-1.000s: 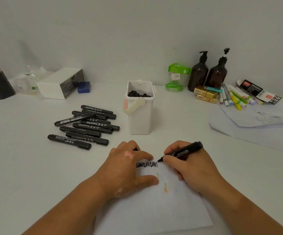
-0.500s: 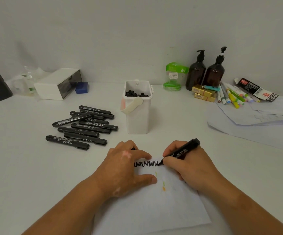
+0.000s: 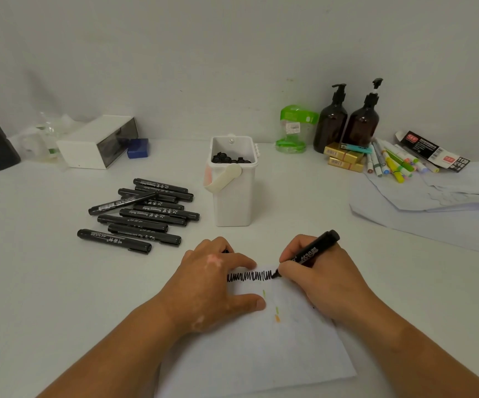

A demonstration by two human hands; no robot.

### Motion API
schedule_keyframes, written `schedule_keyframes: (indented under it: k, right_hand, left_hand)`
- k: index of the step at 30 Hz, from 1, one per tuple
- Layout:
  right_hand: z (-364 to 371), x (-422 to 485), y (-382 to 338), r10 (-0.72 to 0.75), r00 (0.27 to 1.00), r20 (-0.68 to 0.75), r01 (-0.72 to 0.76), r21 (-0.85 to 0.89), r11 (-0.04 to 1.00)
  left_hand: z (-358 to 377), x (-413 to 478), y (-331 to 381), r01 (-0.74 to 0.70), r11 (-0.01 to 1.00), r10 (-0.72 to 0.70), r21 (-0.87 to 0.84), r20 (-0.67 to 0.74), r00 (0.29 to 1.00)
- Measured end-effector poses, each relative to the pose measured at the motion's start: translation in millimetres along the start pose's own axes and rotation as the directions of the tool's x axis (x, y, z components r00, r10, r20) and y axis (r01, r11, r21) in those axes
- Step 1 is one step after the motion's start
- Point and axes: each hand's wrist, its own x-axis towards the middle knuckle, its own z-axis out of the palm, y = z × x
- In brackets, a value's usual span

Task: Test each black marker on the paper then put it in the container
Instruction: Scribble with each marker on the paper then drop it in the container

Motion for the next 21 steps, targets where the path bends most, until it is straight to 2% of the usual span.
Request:
schedule_keyframes:
  k: [4, 10, 13, 15, 18, 21]
  right_hand:
    - [0, 1, 1, -0.006, 0.999, -0.037, 0.006, 0.002, 1.0]
    - [-1, 0, 3, -0.043, 0.999, -0.018, 0.043, 0.001, 0.999]
    - [-6, 3, 4, -0.028, 0.993, -0.112, 0.045, 0.146, 0.988]
    - [-11, 5, 3, 0.011, 0.991, -0.133, 0.032, 0.314, 0.949]
    - [-16, 6, 3, 0.059, 0.992, -0.112, 0.01, 0.533, 0.846]
    - [-17, 6, 1, 0.04, 0.995, -0.093, 0.021, 0.574, 0.818]
  left_hand:
    - [0, 0, 0, -0.001, 1.0, 0.001, 0.003, 0.008, 1.0]
    - [-1, -1, 2, 0.005, 1.0, -0.005, 0.008, 0.013, 1.0]
    - [-2, -2, 3, 0.004, 1.0, -0.004, 0.014, 0.013, 1.0]
    - [-5, -3, 3, 0.0, 1.0, -0.001, -0.03, -0.01, 1.0]
    - [-8, -4, 5, 0.011, 0.986, -0.031, -0.169, -0.115, 0.993]
    - [-12, -2, 6, 0.03, 0.914, -0.109, -0.403, -0.174, 0.979]
